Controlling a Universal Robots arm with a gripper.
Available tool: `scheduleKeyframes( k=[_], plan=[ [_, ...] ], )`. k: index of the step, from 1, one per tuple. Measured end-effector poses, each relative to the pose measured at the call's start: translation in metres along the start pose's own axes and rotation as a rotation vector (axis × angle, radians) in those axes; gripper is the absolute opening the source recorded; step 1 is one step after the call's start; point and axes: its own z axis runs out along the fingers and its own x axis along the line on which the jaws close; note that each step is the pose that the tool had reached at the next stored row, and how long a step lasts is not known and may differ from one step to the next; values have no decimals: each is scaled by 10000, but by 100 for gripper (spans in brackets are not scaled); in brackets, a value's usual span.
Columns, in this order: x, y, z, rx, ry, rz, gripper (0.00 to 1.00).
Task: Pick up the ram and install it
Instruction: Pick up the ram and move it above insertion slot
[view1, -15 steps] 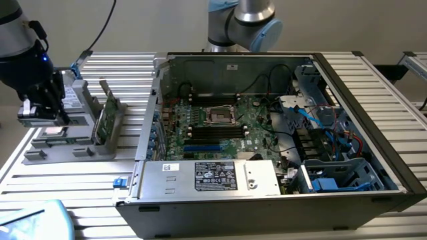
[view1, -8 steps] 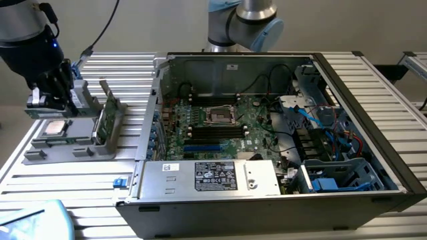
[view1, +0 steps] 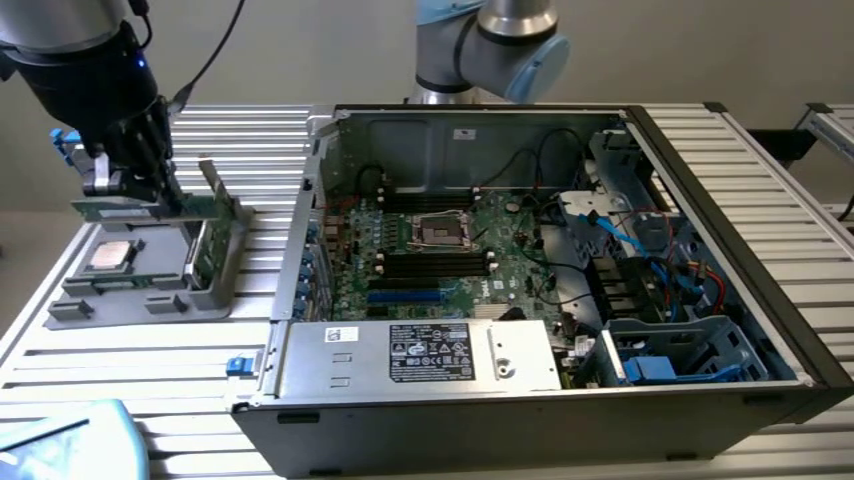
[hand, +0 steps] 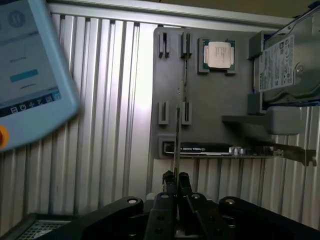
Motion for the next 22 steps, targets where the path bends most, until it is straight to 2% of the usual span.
scheduleKeyframes(
  k=[16,19,22],
  plan=[
    [83,-652,-456,28,-494,-27,14],
    [100,-767,-488,39,-626,-34,14],
    [122,-894,-499,43,-733,-39,14]
  ],
)
